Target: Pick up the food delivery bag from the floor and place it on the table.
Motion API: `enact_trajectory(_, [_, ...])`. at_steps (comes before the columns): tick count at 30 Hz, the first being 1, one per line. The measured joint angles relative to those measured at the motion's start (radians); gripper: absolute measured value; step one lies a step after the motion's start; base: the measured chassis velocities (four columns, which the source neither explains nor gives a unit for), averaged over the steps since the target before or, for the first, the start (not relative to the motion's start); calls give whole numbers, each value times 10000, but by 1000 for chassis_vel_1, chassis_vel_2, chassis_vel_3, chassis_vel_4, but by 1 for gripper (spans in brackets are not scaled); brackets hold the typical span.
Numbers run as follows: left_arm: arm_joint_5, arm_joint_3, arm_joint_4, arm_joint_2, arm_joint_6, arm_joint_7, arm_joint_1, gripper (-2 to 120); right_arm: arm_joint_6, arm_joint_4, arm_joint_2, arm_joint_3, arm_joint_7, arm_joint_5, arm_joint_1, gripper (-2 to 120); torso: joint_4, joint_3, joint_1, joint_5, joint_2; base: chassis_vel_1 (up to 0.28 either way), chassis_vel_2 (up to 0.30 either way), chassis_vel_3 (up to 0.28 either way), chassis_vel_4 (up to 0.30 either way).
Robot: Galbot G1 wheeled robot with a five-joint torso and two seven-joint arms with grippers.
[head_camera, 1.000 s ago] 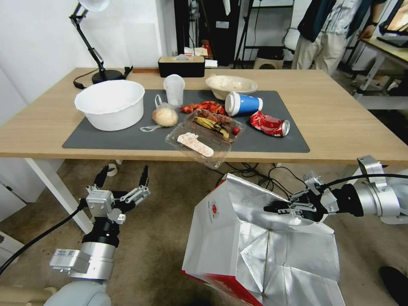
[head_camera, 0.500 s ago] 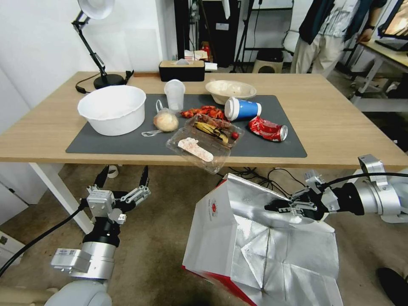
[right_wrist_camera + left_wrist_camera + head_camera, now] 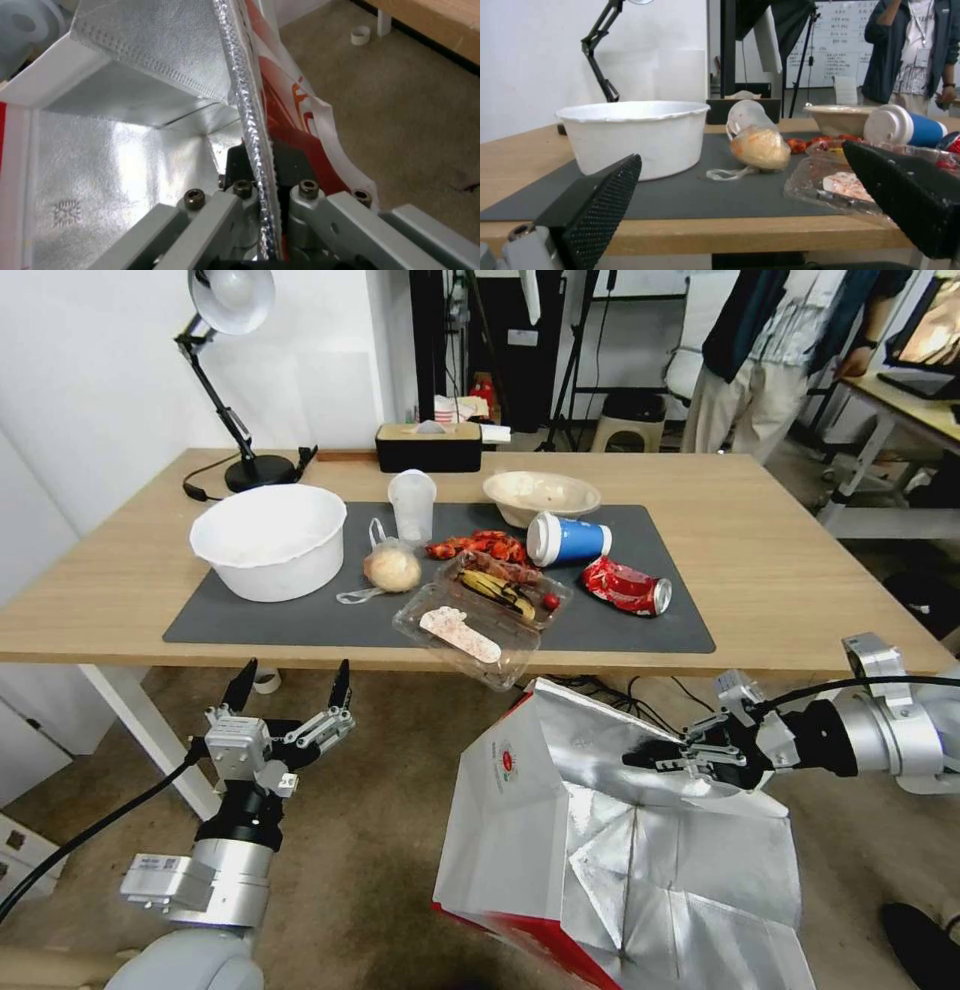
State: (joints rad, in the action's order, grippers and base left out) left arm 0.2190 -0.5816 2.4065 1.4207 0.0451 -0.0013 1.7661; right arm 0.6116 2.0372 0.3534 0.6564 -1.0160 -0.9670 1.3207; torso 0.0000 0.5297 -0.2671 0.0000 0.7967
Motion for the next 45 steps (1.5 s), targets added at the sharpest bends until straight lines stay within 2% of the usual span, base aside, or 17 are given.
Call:
enact_trajectory(14, [12,6,-26,-3,0,14,-16,100,-17,-20,-7,-34,1,1,-21,0,0,292,-216,0,509,0,0,0,0])
enact_trajectory(16, [51,3,-26,-3,-18,45,-13,100,-23,-25,-17,-35,3,0,-26,0,0,407,-301,0,708,0,0,0,0])
enact_trajectory(29, [143,-8,37,2,-38,2,26,100,-46,-19,16,-34,21,-7,-6,0,0,724,-551,0,1281,0,0,0,0])
enact_trajectory(45, [198,-46,139,31,-98,3,41,100,-47,56,-59,-8,20,-46,-29,0,0,716,-565,0,1283,0,0,0,0])
